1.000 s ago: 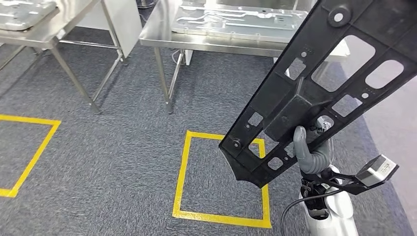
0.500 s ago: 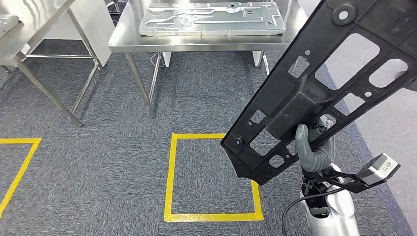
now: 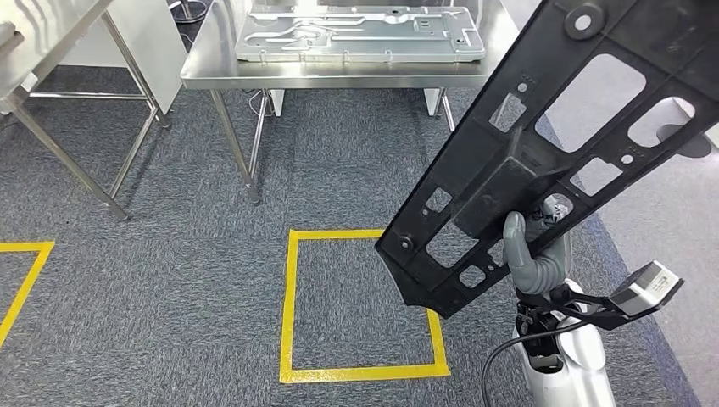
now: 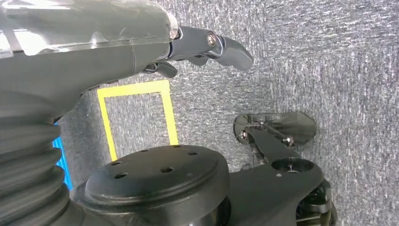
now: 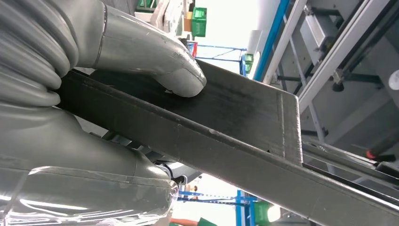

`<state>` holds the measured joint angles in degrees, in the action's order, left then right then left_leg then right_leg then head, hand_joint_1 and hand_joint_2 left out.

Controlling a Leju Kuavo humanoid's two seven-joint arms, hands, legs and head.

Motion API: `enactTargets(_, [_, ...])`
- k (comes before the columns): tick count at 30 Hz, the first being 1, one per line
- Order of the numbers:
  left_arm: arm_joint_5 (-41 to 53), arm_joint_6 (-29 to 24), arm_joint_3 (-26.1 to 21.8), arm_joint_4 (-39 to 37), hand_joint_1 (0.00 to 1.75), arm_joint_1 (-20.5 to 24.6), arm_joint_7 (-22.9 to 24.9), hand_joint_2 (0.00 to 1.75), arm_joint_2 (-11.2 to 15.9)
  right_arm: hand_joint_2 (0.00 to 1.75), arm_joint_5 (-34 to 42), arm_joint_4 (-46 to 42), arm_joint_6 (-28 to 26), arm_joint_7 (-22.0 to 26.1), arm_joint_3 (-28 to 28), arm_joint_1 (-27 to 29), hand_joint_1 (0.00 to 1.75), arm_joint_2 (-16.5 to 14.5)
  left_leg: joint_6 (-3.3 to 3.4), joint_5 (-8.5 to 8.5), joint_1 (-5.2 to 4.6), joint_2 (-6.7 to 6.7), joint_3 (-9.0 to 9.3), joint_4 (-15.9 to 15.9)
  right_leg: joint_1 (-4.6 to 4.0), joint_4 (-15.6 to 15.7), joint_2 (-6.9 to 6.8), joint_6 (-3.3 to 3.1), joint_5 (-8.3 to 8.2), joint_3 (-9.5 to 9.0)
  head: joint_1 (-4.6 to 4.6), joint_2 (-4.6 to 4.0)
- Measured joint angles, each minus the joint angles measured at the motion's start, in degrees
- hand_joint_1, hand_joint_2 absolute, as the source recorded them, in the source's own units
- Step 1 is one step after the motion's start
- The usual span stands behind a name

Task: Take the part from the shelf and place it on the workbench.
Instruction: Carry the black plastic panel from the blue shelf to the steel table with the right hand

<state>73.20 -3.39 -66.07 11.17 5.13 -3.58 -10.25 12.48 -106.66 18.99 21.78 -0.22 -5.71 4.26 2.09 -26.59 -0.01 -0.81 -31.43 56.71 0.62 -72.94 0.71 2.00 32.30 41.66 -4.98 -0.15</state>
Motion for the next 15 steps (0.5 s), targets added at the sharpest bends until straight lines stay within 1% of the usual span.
enactTargets(1, [0.0,0.0,0.0,0.0,0.00,0.0,0.0,1.75,0.0,1.75,0.0,0.2,0.0,0.0,0.0,0.0,1.75,0.0,-0.01,-0.03,-0.01,-0.02,0.02,0.0,0.11,-1.3,-0.02,0.15,-0.04,0.64,0.00,0.00])
enactTargets(2, [0.0,0.0,0.0,0.0,0.00,0.0,0.0,1.75,0.0,1.75,0.0,0.3,0.0,0.0,0.0,0.0,1.75,0.0,-0.07,-0.09,0.03,-0.02,0.07,0.1,0.24,-0.2,-0.08,0.26,-1.18,0.12,0.00,0.00])
enactTargets(3, [0.0,0.0,0.0,0.0,0.00,-0.1,-0.1,1.75,0.0,1.75,0.1,0.4,0.0,0.0,0.0,0.0,1.75,0.0,-0.21,-0.19,0.08,-0.01,0.15,0.1,0.40,3.0,-0.19,0.36,-3.07,-1.45,0.00,0.00])
enactTargets(4, [0.0,0.0,0.0,0.0,0.00,0.0,-0.1,1.75,0.0,1.75,0.1,0.4,0.0,0.0,0.0,-0.1,1.75,0.0,-0.42,-0.36,0.11,0.01,0.20,0.3,0.56,7.1,-0.41,0.42,-4.83,-3.47,0.00,0.00])
enactTargets(5, [0.0,0.0,0.0,0.0,0.00,0.0,-0.1,1.75,0.0,1.75,0.1,0.4,0.0,0.0,0.0,-0.2,1.75,0.0,-0.72,-0.60,0.02,0.05,0.18,0.6,0.55,10.7,-0.50,0.25,-6.10,-5.22,0.00,0.00])
enactTargets(6, [0.0,0.0,0.0,0.0,0.00,0.0,-0.1,1.75,0.0,1.75,0.1,0.5,0.0,0.0,0.0,-0.3,1.75,0.0,-1.03,-0.83,-0.09,0.07,0.14,0.8,0.55,13.0,-0.54,-0.06,-6.71,-6.34,0.00,0.00])
enactTargets(7, [0.0,0.0,0.0,0.0,0.00,0.0,-0.2,1.75,0.0,1.75,0.1,0.5,0.0,0.0,0.0,-0.4,1.75,0.0,-1.34,-1.02,-0.20,0.09,0.10,0.9,0.44,14.0,-0.50,-0.48,-6.69,-6.75,0.00,0.00])
enactTargets(8, [0.0,0.0,0.0,0.0,0.00,0.0,-0.2,1.75,0.0,1.75,0.2,0.5,0.0,0.0,0.0,-0.4,1.75,0.0,-1.66,-1.16,-0.26,0.08,0.10,1.0,0.26,14.0,-0.34,-1.00,-6.58,-6.74,0.00,0.00])
enactTargets(10, [0.0,-0.1,0.0,0.0,0.00,0.1,-0.2,1.75,0.0,1.75,0.2,0.5,0.0,-0.1,0.0,-0.5,1.75,0.0,-2.33,-1.60,-0.07,0.08,0.10,1.4,0.24,14.2,-0.23,-1.86,-6.53,-6.92,0.00,0.00])
enactTargets(11, [0.0,-0.1,0.0,0.0,0.00,0.1,-0.2,1.75,0.0,1.75,0.2,0.5,0.0,-0.1,0.0,-0.5,1.75,0.0,-2.63,-2.32,0.04,0.10,-0.33,2.5,0.27,14.3,-0.21,-2.24,-6.50,-7.09,0.00,0.00])
enactTargets(12, [0.0,-0.1,0.0,0.0,0.00,0.1,-0.2,1.75,0.0,1.75,0.2,0.5,0.0,0.0,0.0,-0.6,1.75,0.0,-2.86,-3.58,0.13,0.15,-1.39,4.9,0.32,14.4,-0.21,-2.56,-6.45,-7.29,0.00,0.00])
enactTargets(13, [0.0,0.0,0.0,0.0,0.00,0.1,-0.2,1.75,0.0,1.75,0.2,0.5,0.0,0.0,0.0,-0.6,1.75,0.0,-3.01,-5.22,0.20,0.19,-3.07,8.4,0.26,14.4,-0.21,-2.80,-6.33,-7.42,0.00,0.00])
enactTargets(14, [0.0,0.0,0.0,0.0,0.00,0.1,-0.3,1.75,0.0,1.75,0.2,0.5,0.0,0.0,0.0,-0.6,1.75,0.0,-3.09,-6.93,0.23,0.20,-5.17,12.5,0.17,14.4,-0.22,-2.99,-6.20,-7.51,0.00,0.00])
enactTargets(15, [0.0,0.1,0.0,0.0,0.00,0.1,-0.3,1.75,0.0,1.75,0.2,0.5,0.0,0.0,0.0,-0.5,1.75,0.0,-3.11,-8.04,0.25,0.20,-7.10,16.1,0.06,14.4,-0.20,-3.13,-6.09,-7.59,0.00,0.00])
